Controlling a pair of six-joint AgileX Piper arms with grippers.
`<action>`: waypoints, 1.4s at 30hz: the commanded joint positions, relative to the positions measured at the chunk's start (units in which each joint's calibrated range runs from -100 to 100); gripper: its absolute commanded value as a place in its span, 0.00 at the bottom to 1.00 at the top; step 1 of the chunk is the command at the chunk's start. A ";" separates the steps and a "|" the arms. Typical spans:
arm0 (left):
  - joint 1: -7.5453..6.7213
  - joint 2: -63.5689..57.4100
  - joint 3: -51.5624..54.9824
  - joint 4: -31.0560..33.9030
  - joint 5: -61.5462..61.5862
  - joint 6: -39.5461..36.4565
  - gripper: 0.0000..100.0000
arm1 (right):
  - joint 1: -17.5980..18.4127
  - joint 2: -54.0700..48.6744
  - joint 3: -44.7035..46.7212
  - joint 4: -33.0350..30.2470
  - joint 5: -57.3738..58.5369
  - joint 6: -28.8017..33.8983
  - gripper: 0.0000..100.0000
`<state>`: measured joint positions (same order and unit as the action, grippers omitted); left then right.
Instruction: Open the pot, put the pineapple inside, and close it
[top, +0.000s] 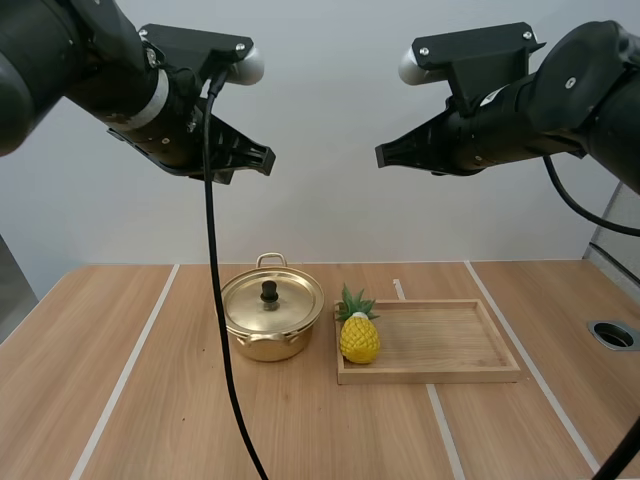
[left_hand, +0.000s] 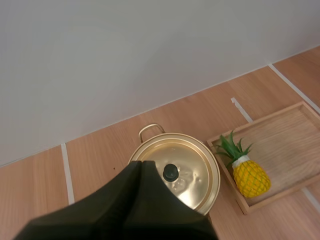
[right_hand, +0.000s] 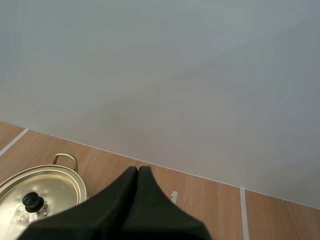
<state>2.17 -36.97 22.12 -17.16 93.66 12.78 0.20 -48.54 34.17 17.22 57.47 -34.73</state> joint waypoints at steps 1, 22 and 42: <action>0.08 0.68 -0.70 -1.62 2.89 0.51 0.00 | 0.07 -0.21 -0.44 0.06 1.37 -0.28 0.00; 0.08 6.98 -0.70 0.32 5.20 1.52 0.00 | 0.07 -0.21 -0.44 0.06 3.97 -0.28 0.00; 0.08 7.62 3.16 -0.51 2.70 2.50 1.00 | 0.07 -0.21 -0.44 0.06 6.58 -0.28 0.00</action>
<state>2.17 -29.89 23.53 -16.06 97.88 14.94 0.20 -48.54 34.17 17.22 63.98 -34.73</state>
